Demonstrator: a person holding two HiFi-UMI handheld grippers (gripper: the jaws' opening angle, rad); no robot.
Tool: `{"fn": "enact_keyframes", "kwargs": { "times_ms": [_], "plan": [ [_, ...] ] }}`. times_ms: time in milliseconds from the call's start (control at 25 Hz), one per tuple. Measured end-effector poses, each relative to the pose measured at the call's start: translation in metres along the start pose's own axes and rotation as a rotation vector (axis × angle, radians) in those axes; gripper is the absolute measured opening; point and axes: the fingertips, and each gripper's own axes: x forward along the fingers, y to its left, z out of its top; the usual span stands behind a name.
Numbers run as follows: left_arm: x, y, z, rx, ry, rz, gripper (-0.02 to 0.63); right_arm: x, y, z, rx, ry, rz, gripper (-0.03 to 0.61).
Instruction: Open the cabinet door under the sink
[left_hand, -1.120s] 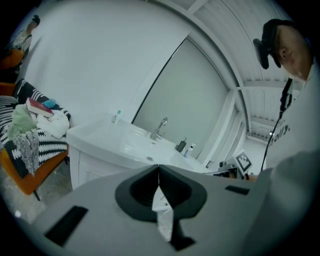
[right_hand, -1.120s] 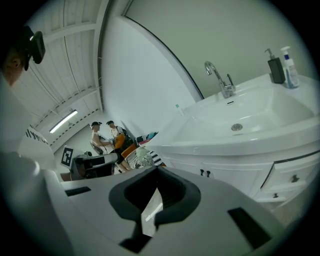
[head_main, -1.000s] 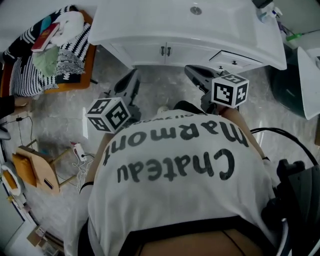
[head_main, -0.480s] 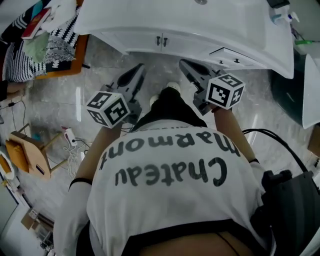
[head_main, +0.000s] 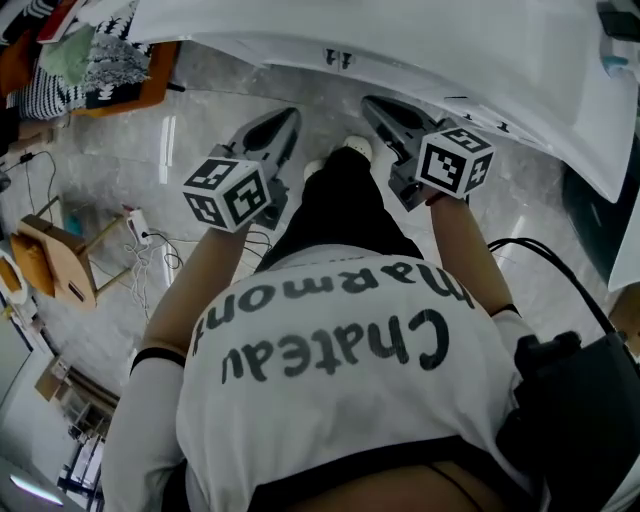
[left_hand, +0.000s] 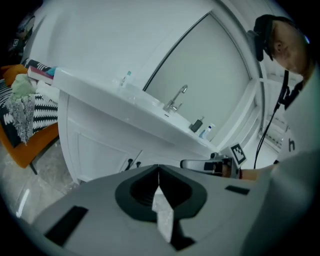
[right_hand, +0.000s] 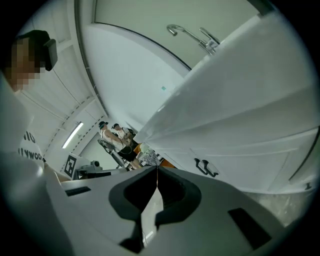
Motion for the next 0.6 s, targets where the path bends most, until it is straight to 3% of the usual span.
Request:
{"fn": "enact_keyframes", "kwargs": {
  "times_ms": [240, 400, 600],
  "plan": [
    [0.034, 0.012, -0.019, 0.078, 0.087, 0.004, 0.009, 0.021, -0.043, -0.004, -0.011, -0.014, -0.033, 0.010],
    [0.065, 0.045, -0.032, 0.097, 0.119, 0.017, 0.008, 0.052, -0.072, -0.017, -0.058, 0.009, -0.054, 0.011],
    [0.105, 0.064, -0.052, 0.130, 0.201, -0.032, 0.012, 0.069, -0.087, -0.028, -0.111, 0.020, -0.076, 0.021]
  ]
}}
